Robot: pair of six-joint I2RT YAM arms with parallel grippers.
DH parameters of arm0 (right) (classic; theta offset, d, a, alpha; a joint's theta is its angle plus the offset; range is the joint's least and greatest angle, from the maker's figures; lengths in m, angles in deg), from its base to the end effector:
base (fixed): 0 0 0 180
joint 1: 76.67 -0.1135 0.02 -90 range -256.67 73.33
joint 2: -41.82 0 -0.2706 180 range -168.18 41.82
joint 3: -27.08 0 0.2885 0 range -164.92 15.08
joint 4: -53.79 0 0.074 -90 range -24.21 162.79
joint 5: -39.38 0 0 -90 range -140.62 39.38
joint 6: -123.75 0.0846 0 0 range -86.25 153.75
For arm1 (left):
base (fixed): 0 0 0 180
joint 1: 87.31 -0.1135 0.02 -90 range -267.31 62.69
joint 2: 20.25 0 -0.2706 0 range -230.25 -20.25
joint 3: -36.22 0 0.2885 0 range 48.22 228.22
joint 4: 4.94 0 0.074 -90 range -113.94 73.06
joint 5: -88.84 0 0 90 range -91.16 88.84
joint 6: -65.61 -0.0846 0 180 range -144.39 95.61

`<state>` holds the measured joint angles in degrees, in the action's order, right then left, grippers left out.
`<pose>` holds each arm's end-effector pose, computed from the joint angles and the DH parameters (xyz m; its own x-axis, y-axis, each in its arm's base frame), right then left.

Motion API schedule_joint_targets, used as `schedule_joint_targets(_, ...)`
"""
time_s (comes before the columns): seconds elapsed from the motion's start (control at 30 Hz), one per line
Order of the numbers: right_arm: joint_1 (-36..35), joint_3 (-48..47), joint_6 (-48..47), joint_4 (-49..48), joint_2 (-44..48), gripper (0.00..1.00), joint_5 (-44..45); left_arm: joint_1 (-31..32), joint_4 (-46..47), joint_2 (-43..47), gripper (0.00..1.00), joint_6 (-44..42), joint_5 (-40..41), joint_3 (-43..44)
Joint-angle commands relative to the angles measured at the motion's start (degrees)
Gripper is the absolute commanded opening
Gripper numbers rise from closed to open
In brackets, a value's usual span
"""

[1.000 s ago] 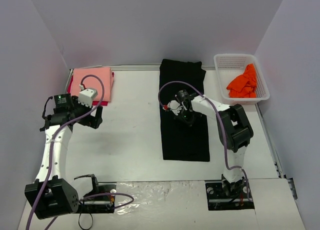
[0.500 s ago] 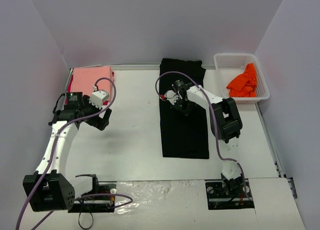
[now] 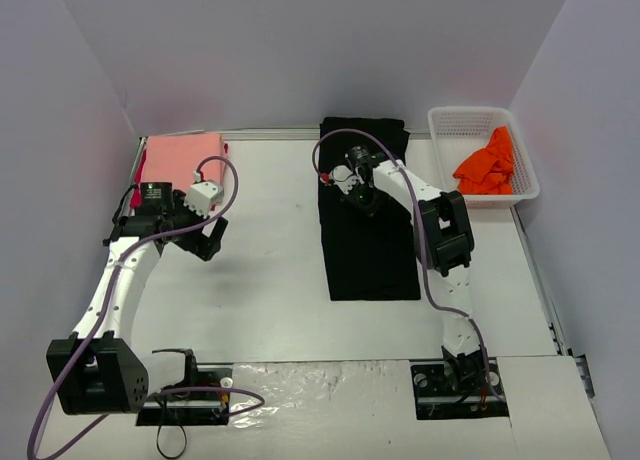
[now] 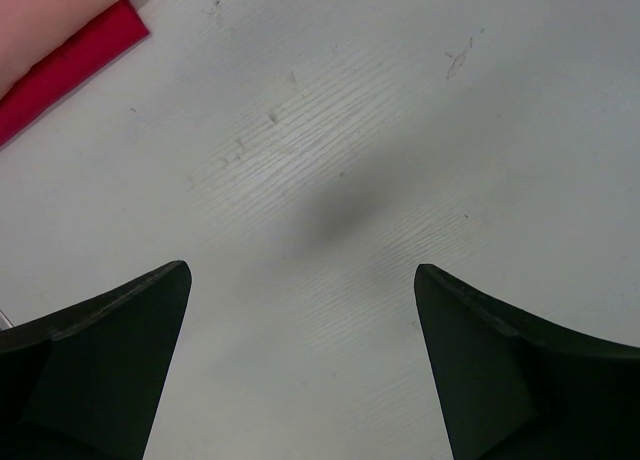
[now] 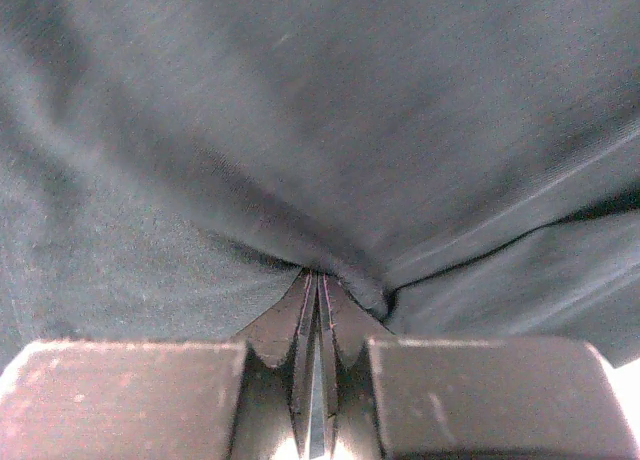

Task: Fold and stack the t-shirts
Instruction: Rotate the tshirt 90 degrees

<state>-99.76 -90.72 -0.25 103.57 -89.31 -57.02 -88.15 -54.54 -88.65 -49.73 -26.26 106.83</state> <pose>0.5024 0.2245 0.1098 -0.4363 -0.7901 -0.4305 -0.8203 0.5459 -0.1705 0.3111 -0.0313 0.2654 -0.5479 0.3796 -0.7455 0.5625 0.8268 0.0076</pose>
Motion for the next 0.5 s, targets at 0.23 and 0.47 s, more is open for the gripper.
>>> schedule_joint_targets(0.23, 0.9, -5.4, -0.5, 1.9, -3.5, 0.0, -0.5, 0.2, -1.2, 0.5, 0.94, -1.3, 0.6, 2.3)
schedule_joint_targets(0.47, 0.8, 2.8, 0.3, 4.1, 7.4, 0.0, -1.2, 2.1, -2.4, 0.9, 0.94, -2.5, -1.0, 2.5)
